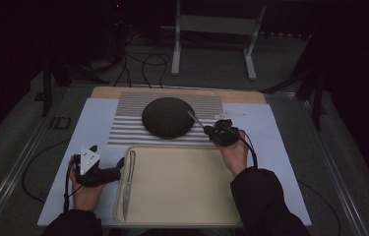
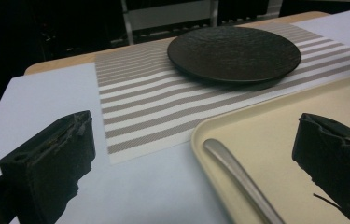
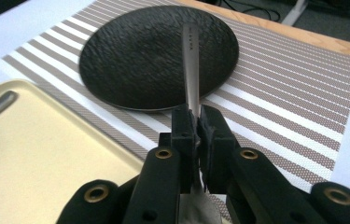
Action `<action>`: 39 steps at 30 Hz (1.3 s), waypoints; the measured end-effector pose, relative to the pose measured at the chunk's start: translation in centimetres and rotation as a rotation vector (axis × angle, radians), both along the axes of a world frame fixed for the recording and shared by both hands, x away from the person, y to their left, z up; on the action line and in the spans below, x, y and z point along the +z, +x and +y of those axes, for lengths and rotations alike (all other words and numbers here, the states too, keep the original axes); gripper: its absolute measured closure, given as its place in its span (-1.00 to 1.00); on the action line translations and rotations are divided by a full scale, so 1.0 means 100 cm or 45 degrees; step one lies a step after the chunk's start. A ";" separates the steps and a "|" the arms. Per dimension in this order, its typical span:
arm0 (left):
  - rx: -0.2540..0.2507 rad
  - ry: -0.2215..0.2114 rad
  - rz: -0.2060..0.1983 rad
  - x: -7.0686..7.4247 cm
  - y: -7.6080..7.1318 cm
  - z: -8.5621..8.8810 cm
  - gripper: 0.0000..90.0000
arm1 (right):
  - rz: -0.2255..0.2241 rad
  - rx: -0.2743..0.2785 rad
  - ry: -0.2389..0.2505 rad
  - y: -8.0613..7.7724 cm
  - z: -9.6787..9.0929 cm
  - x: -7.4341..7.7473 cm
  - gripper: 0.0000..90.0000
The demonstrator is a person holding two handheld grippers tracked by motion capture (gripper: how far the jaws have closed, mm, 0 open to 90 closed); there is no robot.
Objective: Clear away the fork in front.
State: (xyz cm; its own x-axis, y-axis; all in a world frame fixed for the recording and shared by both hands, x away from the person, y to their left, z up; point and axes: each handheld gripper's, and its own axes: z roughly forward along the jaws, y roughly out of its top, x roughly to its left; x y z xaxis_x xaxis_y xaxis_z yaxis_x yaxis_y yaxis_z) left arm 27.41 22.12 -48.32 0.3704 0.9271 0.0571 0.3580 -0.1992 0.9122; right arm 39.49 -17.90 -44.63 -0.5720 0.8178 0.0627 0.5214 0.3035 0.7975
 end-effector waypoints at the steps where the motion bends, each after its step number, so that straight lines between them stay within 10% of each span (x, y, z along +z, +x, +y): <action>1: -0.007 0.011 0.004 0.002 0.001 -0.002 -0.99 | -0.006 0.005 0.007 -0.002 0.000 0.001 0.92; 39: -0.232 -0.138 0.095 0.044 0.041 -0.049 -0.99 | -0.176 0.106 0.086 -0.072 0.014 -0.002 0.91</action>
State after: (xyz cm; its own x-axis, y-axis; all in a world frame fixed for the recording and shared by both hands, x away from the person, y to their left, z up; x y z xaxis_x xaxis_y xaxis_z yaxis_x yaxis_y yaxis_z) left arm 31.50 17.20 -43.91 0.5316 0.8438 -0.0729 0.3922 -0.1689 0.9042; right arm 32.26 -16.46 -44.79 -0.6446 0.7638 0.0322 0.3808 0.2843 0.8799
